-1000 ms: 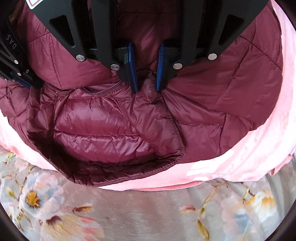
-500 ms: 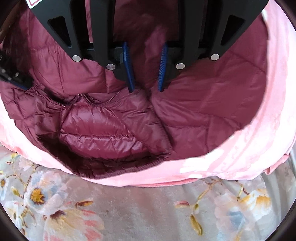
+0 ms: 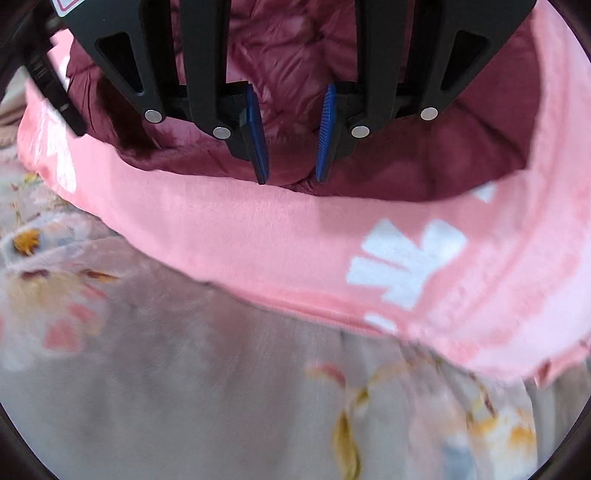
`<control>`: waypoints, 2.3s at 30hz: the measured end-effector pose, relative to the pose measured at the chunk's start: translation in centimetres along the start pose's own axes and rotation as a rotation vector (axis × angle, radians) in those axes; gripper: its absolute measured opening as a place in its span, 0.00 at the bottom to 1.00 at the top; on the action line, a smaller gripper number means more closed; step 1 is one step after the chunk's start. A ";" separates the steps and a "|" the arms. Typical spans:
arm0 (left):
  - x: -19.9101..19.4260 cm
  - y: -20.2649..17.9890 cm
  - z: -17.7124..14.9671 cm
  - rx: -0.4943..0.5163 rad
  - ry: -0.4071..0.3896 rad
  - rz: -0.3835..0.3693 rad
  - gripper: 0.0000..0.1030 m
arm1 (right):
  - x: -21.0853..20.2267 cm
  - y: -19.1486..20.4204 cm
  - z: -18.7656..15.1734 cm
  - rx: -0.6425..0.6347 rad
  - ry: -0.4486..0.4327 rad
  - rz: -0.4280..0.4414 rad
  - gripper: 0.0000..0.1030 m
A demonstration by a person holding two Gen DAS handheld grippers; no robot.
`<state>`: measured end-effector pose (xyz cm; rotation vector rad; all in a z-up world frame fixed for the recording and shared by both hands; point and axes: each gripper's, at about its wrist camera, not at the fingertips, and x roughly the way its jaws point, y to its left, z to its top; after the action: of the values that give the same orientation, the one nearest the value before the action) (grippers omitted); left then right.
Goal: Fold large clothes
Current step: 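Lift the hem with both tools and fold it up toward the collar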
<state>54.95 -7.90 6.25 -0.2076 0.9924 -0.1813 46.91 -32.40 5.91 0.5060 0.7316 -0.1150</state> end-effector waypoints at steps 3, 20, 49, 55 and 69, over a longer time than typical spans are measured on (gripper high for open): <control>2.1 0.3 -1.5 0.017 0.054 -0.016 0.25 | 1.6 -0.1 -1.5 -0.042 0.074 0.004 0.14; 2.6 -1.2 -7.0 0.342 -0.105 0.164 0.27 | 2.2 0.9 -5.6 -0.315 -0.014 -0.164 0.10; 2.6 -1.6 -7.1 0.368 -0.114 0.195 0.27 | 2.4 0.8 -5.5 -0.316 -0.020 -0.157 0.11; 2.6 -1.7 -7.1 0.369 -0.113 0.197 0.27 | 2.4 0.8 -5.5 -0.315 -0.021 -0.157 0.11; -0.7 -0.7 -8.6 0.323 -0.125 0.281 0.59 | -2.1 -1.4 -6.7 -0.188 -0.037 -0.055 0.14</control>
<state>47.26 -9.17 2.48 0.2132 0.8443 -0.0679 40.87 -30.53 2.47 0.3041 0.7120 -0.1053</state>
